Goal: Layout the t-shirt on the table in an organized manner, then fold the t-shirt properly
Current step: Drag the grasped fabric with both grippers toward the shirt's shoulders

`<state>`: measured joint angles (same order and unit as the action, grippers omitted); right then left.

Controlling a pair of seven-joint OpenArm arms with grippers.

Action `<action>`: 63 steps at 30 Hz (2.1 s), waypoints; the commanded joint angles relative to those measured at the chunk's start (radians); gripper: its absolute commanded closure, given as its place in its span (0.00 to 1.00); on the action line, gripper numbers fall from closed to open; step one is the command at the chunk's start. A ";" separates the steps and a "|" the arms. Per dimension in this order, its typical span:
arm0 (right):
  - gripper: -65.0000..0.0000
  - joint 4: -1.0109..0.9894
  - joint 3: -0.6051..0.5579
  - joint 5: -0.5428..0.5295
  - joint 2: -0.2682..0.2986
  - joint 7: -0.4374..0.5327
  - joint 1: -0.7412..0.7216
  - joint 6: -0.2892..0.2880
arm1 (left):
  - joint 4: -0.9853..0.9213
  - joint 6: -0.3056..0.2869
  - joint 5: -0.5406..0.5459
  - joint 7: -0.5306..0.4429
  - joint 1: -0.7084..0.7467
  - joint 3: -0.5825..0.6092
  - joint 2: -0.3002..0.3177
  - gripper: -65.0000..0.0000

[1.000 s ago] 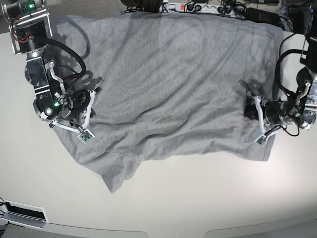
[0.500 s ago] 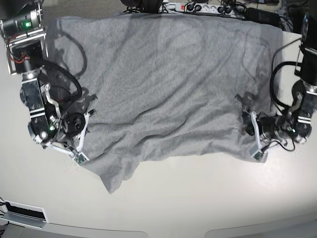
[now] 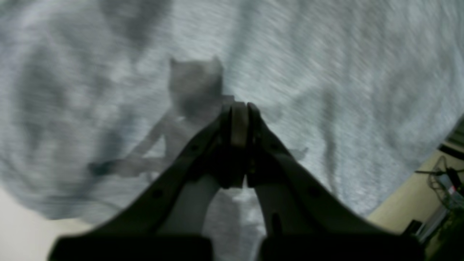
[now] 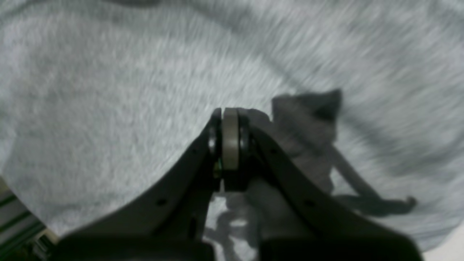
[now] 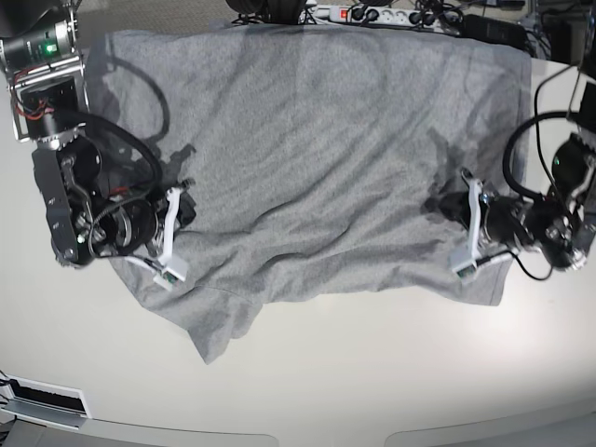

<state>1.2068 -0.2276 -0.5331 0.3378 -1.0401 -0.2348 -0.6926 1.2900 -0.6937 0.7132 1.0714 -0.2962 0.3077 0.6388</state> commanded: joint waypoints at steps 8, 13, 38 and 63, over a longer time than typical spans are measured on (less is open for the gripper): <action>1.00 0.015 0.005 0.171 0.011 0.161 0.082 0.040 | 0.013 -0.004 -0.323 -0.314 0.197 -0.006 0.018 1.00; 1.00 0.015 0.005 0.273 0.011 0.220 0.126 0.137 | 0.009 0.002 -0.449 -0.443 0.252 -0.006 0.015 1.00; 1.00 0.015 0.005 0.375 0.011 0.348 0.005 0.319 | -0.365 0.129 -0.574 -0.689 -0.061 -0.007 -0.082 1.00; 1.00 0.211 0.036 -0.283 0.101 -0.053 0.038 -0.006 | -0.146 -0.004 0.332 -0.005 -0.227 -0.009 0.109 1.00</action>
<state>1.4033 -0.2020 -0.8017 0.4240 -1.1080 -0.1734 -0.6926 1.1320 -0.6930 1.0252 1.0744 -0.4988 0.3080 0.7296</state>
